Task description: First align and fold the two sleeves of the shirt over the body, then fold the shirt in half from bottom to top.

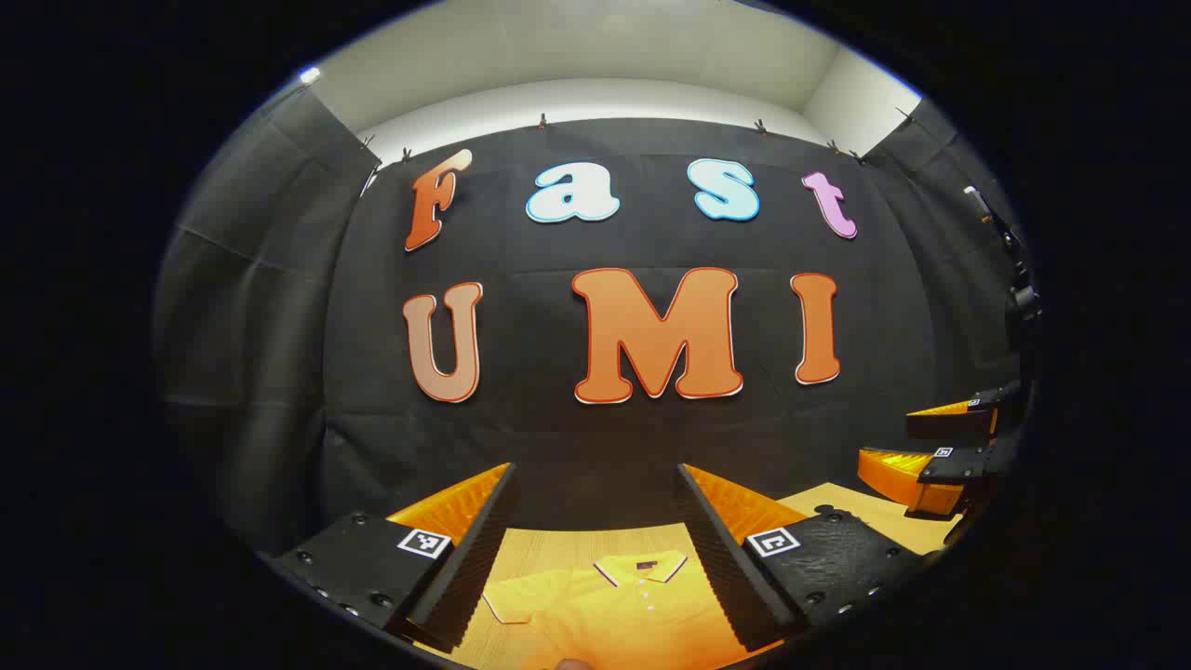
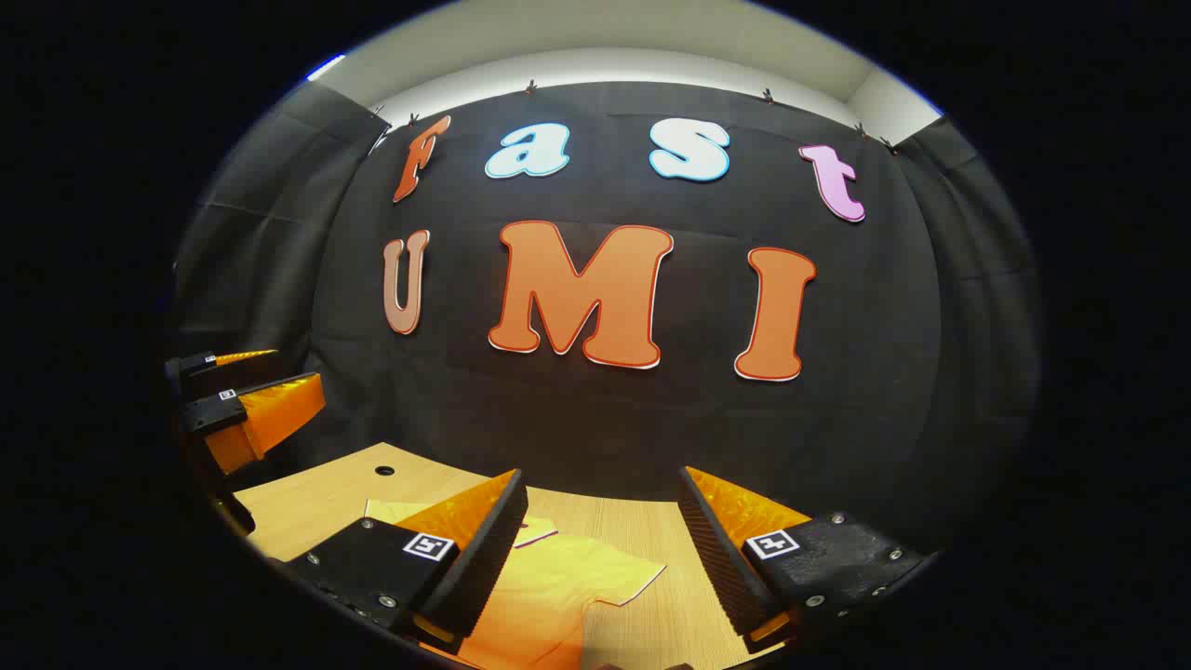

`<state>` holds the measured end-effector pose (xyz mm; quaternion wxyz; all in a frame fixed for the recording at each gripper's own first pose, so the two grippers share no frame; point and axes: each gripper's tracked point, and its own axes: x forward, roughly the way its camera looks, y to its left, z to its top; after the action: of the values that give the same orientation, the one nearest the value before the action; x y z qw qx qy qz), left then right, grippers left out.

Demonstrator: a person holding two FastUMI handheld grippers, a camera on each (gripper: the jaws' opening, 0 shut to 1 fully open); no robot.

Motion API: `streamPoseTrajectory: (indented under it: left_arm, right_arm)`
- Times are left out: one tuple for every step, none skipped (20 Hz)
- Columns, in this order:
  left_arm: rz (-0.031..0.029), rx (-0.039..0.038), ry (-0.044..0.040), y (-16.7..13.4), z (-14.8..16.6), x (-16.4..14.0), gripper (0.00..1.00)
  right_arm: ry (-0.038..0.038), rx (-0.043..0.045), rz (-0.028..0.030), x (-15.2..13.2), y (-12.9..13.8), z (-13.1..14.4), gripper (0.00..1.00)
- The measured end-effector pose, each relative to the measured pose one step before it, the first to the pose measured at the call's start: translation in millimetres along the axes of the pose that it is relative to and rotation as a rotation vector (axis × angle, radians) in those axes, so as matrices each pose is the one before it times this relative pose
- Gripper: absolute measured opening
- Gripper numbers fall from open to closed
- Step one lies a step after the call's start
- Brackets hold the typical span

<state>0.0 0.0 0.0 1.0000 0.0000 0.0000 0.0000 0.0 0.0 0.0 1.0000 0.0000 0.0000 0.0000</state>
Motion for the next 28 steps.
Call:
streamPoseTrajectory:
  left_arm:
    - [0.00281,0.00101,0.00018,0.31,-0.36,0.93,0.99]
    - [0.00432,0.00141,0.00101,-0.19,-0.31,2.17,0.99]
    - [0.00421,0.00237,0.00098,0.32,0.84,0.48,0.99]
    - [0.00381,0.00398,0.00029,-0.55,0.59,0.71,0.99]
    - [0.00267,0.00091,-0.00346,-0.16,-0.18,-0.92,0.99]
    - [0.00237,0.00230,-0.00041,-0.49,1.13,0.36,0.99]
    - [0.00291,0.00082,-0.00088,0.98,-1.33,0.77,0.99]
    - [0.00215,0.00115,0.00292,-0.33,-0.71,1.85,0.99]
    - [0.00439,-0.00002,0.00058,-0.30,-1.43,-1.28,0.99]
    - [0.00074,-0.00084,0.00039,-0.71,0.89,0.22,0.99]
    - [0.00338,0.00085,-0.00087,-0.09,-1.24,-0.33,0.99]
    - [0.00360,0.00252,-0.00022,0.71,0.65,0.22,0.99]
    - [0.00427,0.00052,-0.00052,0.30,-1.27,-1.29,0.99]
    - [-0.00037,-0.00026,0.00088,-0.67,-0.48,0.59,0.99]
    - [0.00119,0.00110,0.00146,-2.19,-0.94,-1.82,0.99]
    - [-0.00033,0.00245,0.00334,-1.04,-0.61,-1.88,0.99]
    - [0.00074,0.00116,0.00161,-0.35,-1.71,-2.22,0.99]
    - [0.00301,0.00354,0.00199,-0.87,-1.39,-2.22,0.99]
    - [0.00528,0.00521,0.00109,1.65,0.40,-2.37,0.99]
    - [0.00783,0.00729,-0.00028,1.83,0.39,-2.31,0.99]
    - [0.00929,0.00600,-0.00172,2.72,1.05,-2.30,1.00]
    - [0.00966,0.00441,-0.00389,2.41,2.31,-2.87,1.00]
    - [0.01262,0.00674,-0.00396,3.65,0.69,-1.83,1.00]
    - [0.01237,0.00620,-0.00189,3.45,1.64,-0.55,1.00]
    - [0.01439,0.00539,-0.00234,4.57,0.76,-2.84,0.99]
    - [0.00902,0.00122,-0.00058,2.04,0.95,-2.00,0.99]
    - [0.01137,0.00420,0.00208,2.81,0.95,-3.68,0.99]
    - [0.00942,0.00405,0.00033,2.16,0.83,-2.25,1.00]
  right_arm:
    - [0.00386,0.00421,0.00080,1.10,-2.17,-1.69,0.98]
    - [0.00063,0.00228,0.00108,1.17,-0.83,-0.83,0.98]
    - [-0.00047,-0.00079,-0.00220,2.38,-1.55,0.25,0.98]
    - [0.00044,-0.00074,0.00065,1.92,-1.27,0.29,0.98]
    - [0.00023,0.00084,-0.00184,1.88,-1.15,-1.22,0.98]
    - [0.00224,0.00446,0.00398,1.26,-0.48,-0.13,0.98]
    - [0.00347,0.00292,0.00267,1.05,-0.21,-1.57,0.98]
    - [0.00481,0.00146,0.00223,1.25,0.12,-0.40,0.98]
    - [0.00032,-0.00271,0.00255,1.34,0.23,-0.77,0.98]
    - [0.00143,-0.00459,-0.00067,-0.40,-1.15,-0.01,0.98]
    - [-0.00001,-0.00096,0.00274,1.17,-0.74,-1.23,0.98]
    - [0.00001,0.00179,0.00224,0.83,-0.15,-0.51,0.98]
    - [0.00182,0.00190,0.00350,0.80,0.47,-0.09,0.98]
    - [0.00192,-0.00086,-0.00031,1.21,0.14,-0.69,0.98]
    - [0.00590,-0.00087,0.00353,1.56,-1.02,-2.58,0.98]
    - [0.00699,-0.00524,0.00039,1.34,-0.65,-3.16,0.98]
    - [0.01252,-0.00340,-0.00216,2.28,-2.71,-4.91,0.98]
    - [0.01751,0.00216,-0.00195,2.56,-2.10,-5.92,0.98]
    - [0.02517,0.00260,-0.00285,2.87,-2.53,-7.85,0.98]
    - [0.02760,0.00223,-0.00415,4.87,-4.22,-10.22,0.98]
    - [0.03718,0.00405,-0.00571,5.47,-4.47,-11.12,0.98]
    - [0.03265,0.00918,0.00297,6.04,-3.45,-8.62,0.98]
    - [0.02955,0.00901,-0.00169,8.11,-3.75,-9.07,0.97]
    - [0.02848,0.00775,-0.00301,8.51,-3.87,-7.49,0.97]
    - [0.02305,0.00294,-0.00226,8.90,-4.12,-6.74,0.97]
    - [0.02622,-0.00201,-0.00312,9.00,-2.61,-7.14,0.97]
    - [0.01976,-0.00345,-0.00056,9.35,-2.76,-5.92,0.97]
    - [0.03115,-0.00206,0.00201,10.47,-1.06,-8.68,0.97]
